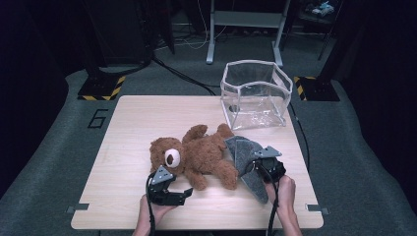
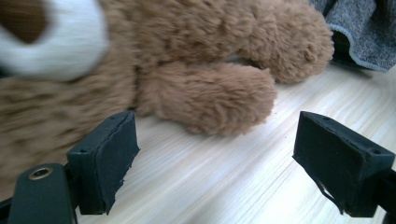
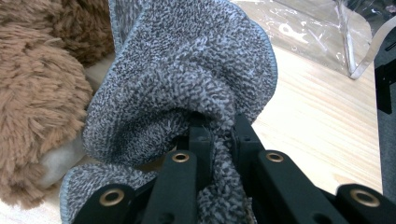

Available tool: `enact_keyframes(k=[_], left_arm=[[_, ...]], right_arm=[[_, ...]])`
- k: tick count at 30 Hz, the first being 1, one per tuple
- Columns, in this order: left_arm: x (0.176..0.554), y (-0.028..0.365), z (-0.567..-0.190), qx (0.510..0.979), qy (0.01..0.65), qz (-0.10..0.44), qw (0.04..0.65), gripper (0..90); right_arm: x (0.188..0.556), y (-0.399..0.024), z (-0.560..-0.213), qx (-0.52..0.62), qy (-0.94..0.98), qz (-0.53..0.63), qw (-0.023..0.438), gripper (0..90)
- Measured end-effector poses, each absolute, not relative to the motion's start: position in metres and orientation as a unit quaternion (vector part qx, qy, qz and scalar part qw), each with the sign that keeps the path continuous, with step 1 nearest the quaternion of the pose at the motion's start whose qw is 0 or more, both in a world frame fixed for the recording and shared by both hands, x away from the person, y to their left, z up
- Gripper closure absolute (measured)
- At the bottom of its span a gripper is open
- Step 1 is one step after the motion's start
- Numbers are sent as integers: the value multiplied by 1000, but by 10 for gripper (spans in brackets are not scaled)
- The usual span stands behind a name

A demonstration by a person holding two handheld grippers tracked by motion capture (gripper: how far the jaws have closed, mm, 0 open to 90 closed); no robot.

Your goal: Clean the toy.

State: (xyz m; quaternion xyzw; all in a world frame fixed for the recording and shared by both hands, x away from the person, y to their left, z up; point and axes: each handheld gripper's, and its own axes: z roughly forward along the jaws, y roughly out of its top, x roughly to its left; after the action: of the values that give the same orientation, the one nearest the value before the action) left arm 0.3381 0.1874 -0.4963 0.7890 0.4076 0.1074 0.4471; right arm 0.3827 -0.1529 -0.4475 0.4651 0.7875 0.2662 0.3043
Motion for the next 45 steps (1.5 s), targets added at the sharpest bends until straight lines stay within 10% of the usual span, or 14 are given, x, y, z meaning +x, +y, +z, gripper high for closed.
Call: enact_keyframes(k=[15, 30, 45], left_arm=[[345, 141, -496, 817, 390, 181, 383, 159], [348, 129, -506, 825, 372, 209, 371, 680], [346, 149, -485, 806, 352, 213, 426, 822]], right_arm=[[382, -152, -447, 467, 787, 267, 304, 824], [381, -157, -447, 475, 778, 273, 307, 824], [380, -161, -448, 485, 769, 280, 308, 824]])
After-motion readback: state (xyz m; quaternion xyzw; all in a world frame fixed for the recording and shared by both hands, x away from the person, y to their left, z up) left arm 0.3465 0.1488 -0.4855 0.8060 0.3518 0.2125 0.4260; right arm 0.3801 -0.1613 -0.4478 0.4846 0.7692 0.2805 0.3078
